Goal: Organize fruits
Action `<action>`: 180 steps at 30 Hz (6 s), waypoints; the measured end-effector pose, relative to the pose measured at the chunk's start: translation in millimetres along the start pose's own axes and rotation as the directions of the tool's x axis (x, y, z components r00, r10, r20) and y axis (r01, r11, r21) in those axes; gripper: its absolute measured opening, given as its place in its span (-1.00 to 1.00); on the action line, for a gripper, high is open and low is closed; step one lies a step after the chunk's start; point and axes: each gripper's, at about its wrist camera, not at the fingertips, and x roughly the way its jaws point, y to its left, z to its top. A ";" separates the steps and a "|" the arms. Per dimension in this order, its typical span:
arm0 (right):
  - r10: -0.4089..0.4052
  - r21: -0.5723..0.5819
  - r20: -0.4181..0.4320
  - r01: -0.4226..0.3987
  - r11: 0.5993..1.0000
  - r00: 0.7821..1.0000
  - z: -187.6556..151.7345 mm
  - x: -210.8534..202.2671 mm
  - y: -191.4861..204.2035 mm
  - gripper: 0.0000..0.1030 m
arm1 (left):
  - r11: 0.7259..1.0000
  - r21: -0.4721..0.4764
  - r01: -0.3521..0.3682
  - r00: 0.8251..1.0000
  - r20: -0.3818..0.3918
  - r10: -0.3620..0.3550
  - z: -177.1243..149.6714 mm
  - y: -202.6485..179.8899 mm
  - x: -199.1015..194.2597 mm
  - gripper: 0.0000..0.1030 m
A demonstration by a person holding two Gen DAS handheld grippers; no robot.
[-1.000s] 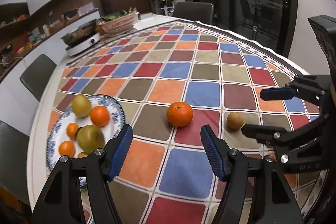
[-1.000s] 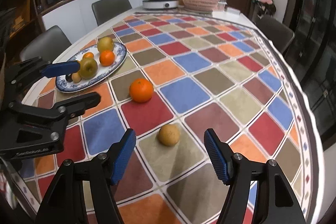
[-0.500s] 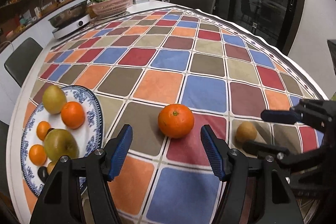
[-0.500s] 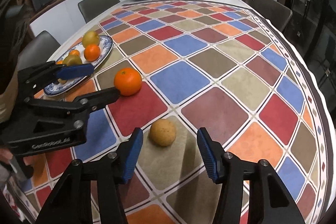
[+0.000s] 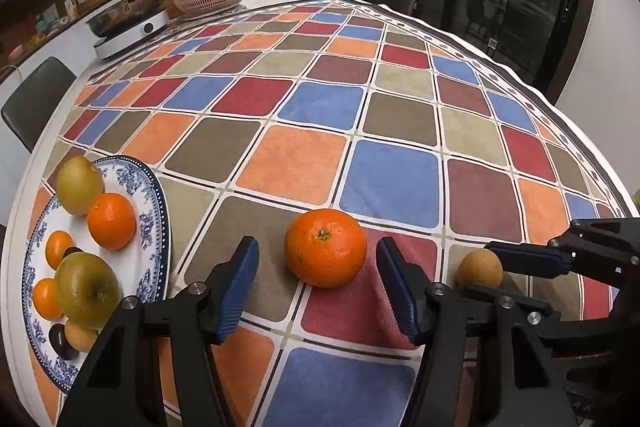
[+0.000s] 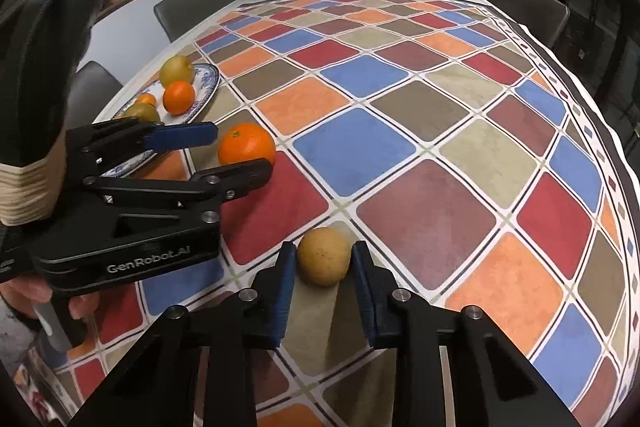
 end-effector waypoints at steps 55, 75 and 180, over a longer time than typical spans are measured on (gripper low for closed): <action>0.221 -0.321 0.166 -0.159 0.934 0.961 70.4 -60.4 123.3 -0.43 | 0.931 -0.240 -0.274 0.942 0.127 0.310 -53.2 87.3 -163.4 -0.19; 0.228 -0.417 0.080 -0.175 0.892 0.970 129.6 18.6 178.8 -0.43 | 0.925 -0.255 -0.281 0.948 0.075 0.308 -42.0 177.3 -117.9 -0.19; -0.058 -0.083 0.429 0.103 0.991 0.902 -56.8 -173.9 59.0 0.56 | 0.871 -0.328 -0.366 0.820 0.328 0.469 -124.4 -33.1 -242.3 0.96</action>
